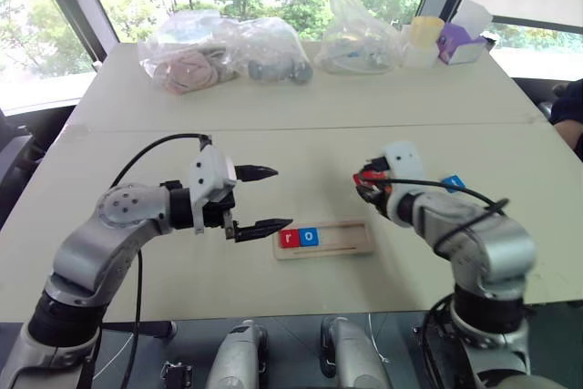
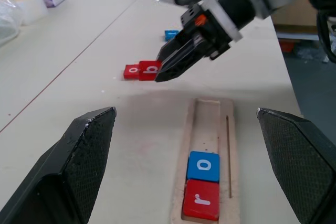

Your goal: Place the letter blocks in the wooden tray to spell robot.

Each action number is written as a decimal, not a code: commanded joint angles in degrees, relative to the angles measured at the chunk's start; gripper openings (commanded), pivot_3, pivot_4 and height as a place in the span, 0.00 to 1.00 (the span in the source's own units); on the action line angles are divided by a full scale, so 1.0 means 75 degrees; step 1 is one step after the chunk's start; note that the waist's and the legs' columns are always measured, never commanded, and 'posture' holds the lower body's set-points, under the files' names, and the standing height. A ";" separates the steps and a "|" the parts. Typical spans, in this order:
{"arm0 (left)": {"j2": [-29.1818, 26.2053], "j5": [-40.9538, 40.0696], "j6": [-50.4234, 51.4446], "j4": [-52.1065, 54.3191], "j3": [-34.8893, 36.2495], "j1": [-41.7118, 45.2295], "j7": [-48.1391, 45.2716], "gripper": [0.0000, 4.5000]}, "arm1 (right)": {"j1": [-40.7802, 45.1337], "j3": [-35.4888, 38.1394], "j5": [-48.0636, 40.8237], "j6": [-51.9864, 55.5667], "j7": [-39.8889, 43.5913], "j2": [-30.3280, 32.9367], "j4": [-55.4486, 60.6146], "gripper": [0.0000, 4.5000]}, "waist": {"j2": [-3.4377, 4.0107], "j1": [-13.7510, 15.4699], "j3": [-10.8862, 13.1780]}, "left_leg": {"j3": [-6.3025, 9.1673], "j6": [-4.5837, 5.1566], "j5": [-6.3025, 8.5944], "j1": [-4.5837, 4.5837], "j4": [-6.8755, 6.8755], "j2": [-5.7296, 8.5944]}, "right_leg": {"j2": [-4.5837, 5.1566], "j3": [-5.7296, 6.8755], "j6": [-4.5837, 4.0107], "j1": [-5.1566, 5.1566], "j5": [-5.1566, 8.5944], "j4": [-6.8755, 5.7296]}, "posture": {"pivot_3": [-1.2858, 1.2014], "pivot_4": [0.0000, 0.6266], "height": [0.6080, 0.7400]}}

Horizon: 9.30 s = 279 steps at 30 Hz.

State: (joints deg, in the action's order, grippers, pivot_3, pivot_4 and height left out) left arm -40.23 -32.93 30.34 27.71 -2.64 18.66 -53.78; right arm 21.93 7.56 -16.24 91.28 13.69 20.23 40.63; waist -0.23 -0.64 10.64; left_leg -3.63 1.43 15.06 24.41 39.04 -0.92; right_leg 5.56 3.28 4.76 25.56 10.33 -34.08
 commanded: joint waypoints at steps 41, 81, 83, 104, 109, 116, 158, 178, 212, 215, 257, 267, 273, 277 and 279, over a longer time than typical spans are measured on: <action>0.0242 0.0485 -0.0740 -0.0439 -0.0200 0.0216 -0.0418 1.00 | -0.2725 0.1179 -0.1085 -0.6614 0.6257 0.6058 -0.1213 0.98 | -0.0019 0.0016 0.0035 | 0.0007 -0.0006 0.0008 0.0020 -0.0028 -0.0003 | -0.0003 0.0018 0.0020 -0.0006 0.0013 0.0087 | 0.52 0.24 1.00; 0.0098 0.0509 -0.0467 -0.0153 -0.0051 0.0412 -0.0434 1.00 | -0.0247 -0.1663 0.1273 -1.3460 0.8788 0.4720 -0.8543 0.98 | -0.0029 0.0182 0.0033 | -0.0043 0.0008 0.0013 -0.0066 0.0022 0.0002 | 0.0002 -0.0018 -0.0007 -0.0064 -0.0009 0.0008 | 0.52 0.24 1.00; 0.0099 0.0509 -0.0477 -0.0161 -0.0062 0.0416 -0.0434 1.00 | -0.0255 -0.1656 0.1261 -1.3451 0.8808 0.4737 -0.8566 0.98 | -0.0031 0.0183 0.0032 | -0.0043 0.0008 0.0013 -0.0072 0.0022 0.0002 | 0.0003 -0.0020 -0.0008 -0.0070 -0.0009 0.0009 | 0.52 0.24 1.00; 0.0238 0.0629 -0.0582 -0.0304 -0.0133 0.0504 -0.0426 1.00 | 0.0095 -0.1477 0.0291 -1.0769 0.9160 0.4960 -0.5703 0.25 | -0.0026 0.0153 0.0034 | -0.0065 0.0007 0.0014 -0.0113 0.0015 -0.0004 | 0.0006 -0.0037 -0.0007 -0.0084 -0.0008 -0.0004 | 0.52 0.24 1.00; 0.0346 0.0688 -0.0607 -0.0338 -0.0184 0.0546 -0.0390 1.00 | 0.0518 -0.1882 -0.0081 -0.9320 0.9051 0.4737 -0.4227 0.25 | -0.0026 0.0180 0.0034 | -0.0065 0.0006 0.0015 -0.0113 0.0011 -0.0008 | 0.0004 -0.0036 -0.0007 -0.0077 -0.0008 -0.0006 | 0.52 0.24 1.00; 0.0396 0.0711 -0.0602 -0.0269 -0.0158 0.0508 -0.0313 1.00 | 0.1252 -0.3250 0.0678 -0.9030 0.8730 0.3786 -0.4176 0.25 | -0.0030 0.0181 0.0033 | -0.0073 0.0005 0.0016 -0.0089 0.0012 -0.0005 | 0.0013 -0.0036 -0.0009 -0.0055 -0.0008 0.0000 | 0.52 0.24 1.00; -0.0029 0.0799 -0.0804 0.0122 -0.0094 -0.0138 -0.0394 1.00 | 0.1655 -0.3948 0.1697 -0.9592 0.8553 0.2786 -0.5382 0.25 | -0.0029 0.0171 0.0033 | -0.0093 0.0007 0.0014 -0.0048 0.0017 -0.0002 | 0.0006 -0.0033 -0.0009 -0.0022 -0.0011 -0.0006 | 0.52 0.24 1.00; 0.0053 0.0845 -0.0822 0.0096 -0.0119 -0.0115 -0.0379 1.00 | 0.1629 -0.4004 0.1800 -0.9537 0.8611 0.2822 -0.5348 0.25 | -0.0029 0.0173 0.0033 | -0.0096 0.0008 0.0014 -0.0048 0.0018 -0.0002 | 0.0006 -0.0033 -0.0009 -0.0022 -0.0011 -0.0006 | 0.52 0.24 1.00; 0.0128 0.0848 -0.0731 0.0124 -0.0143 -0.0086 -0.0257 1.00 | 0.1786 -0.1855 0.1880 -0.8609 0.5989 0.2856 -0.5222 0.75 | -0.0030 0.0183 0.0033 | -0.0097 0.0007 0.0014 -0.0048 0.0018 -0.0002 | 0.0007 -0.0033 -0.0009 -0.0024 -0.0012 -0.0006 | 0.52 0.24 1.00; 0.0163 0.0845 -0.0740 0.0139 -0.0156 -0.0139 -0.0210 1.00 | 0.1392 -0.1152 0.1970 -0.7606 0.4637 0.2546 -0.4890 0.75 | -0.0031 0.0184 0.0032 | -0.0097 0.0007 0.0014 -0.0046 0.0017 -0.0002 | 0.0007 -0.0032 -0.0010 -0.0024 -0.0011 -0.0005 | 0.52 0.24 1.00; 0.0316 0.0828 -0.0776 0.0059 -0.0347 -0.0039 -0.0249 1.00 | -0.0692 0.0201 0.1718 -0.3000 0.0277 0.0533 -0.1297 0.25 | -0.0024 0.0065 0.0028 | -0.0080 0.0009 0.0014 -0.0019 0.0009 -0.0003 | 0.0003 -0.0031 0.0001 -0.0007 -0.0003 -0.0008 | 0.52 0.24 1.00; 0.0457 0.0900 -0.0993 -0.0207 -0.0530 -0.0024 -0.0439 1.00 | -0.2782 0.0552 0.1931 -0.0421 -0.0651 -0.0666 0.2227 0.25 | -0.0022 0.0012 0.0024 | -0.0066 -0.0016 0.0022 -0.0026 0.0012 -0.0018 | 0.0004 -0.0029 0.0014 0.0002 0.0005 -0.0001 | 0.52 0.24 1.00; 0.0491 0.0932 -0.1076 -0.0370 -0.0547 0.0089 -0.0546 1.00 | -0.2715 0.0640 0.1975 -0.0149 -0.0964 -0.1306 0.2036 0.25 | -0.0021 -0.0014 0.0024 | -0.0073 -0.0010 0.0019 -0.0001 0.0008 -0.0018 | 0.0010 -0.0029 -0.0015 0.0032 -0.0013 -0.0002 | 0.52 0.24 1.00; 0.0473 0.0939 -0.1101 -0.0355 -0.0569 0.0083 -0.0551 1.00 | -0.2535 0.0624 0.1952 -0.0334 -0.1027 -0.1397 0.1778 0.25 | -0.0021 -0.0013 0.0024 | -0.0076 0.0000 0.0013 0.0005 -0.0001 -0.0016 | 0.0008 -0.0028 -0.0015 0.0041 -0.0013 -0.0004 | 0.52 0.24 1.00; 0.0469 0.0932 -0.1083 -0.0313 -0.0567 0.0065 -0.0539 1.00 | -0.2419 0.0585 0.1935 -0.0372 -0.1051 -0.1423 0.1685 0.25 | -0.0021 -0.0014 0.0024 | -0.0078 0.0000 0.0013 0.0005 0.0000 -0.0015 | 0.0008 -0.0029 -0.0015 0.0041 -0.0013 -0.0004 | 0.52 0.24 1.00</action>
State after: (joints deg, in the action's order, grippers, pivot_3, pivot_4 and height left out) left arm -36.51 -25.73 23.20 24.26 -7.34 18.73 -57.51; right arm 3.07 11.71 -1.78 89.58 6.09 9.94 52.56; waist -0.39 -0.74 10.82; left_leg -4.22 1.44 15.16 24.44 39.05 -1.03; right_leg 5.62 3.07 4.64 25.86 10.24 -34.11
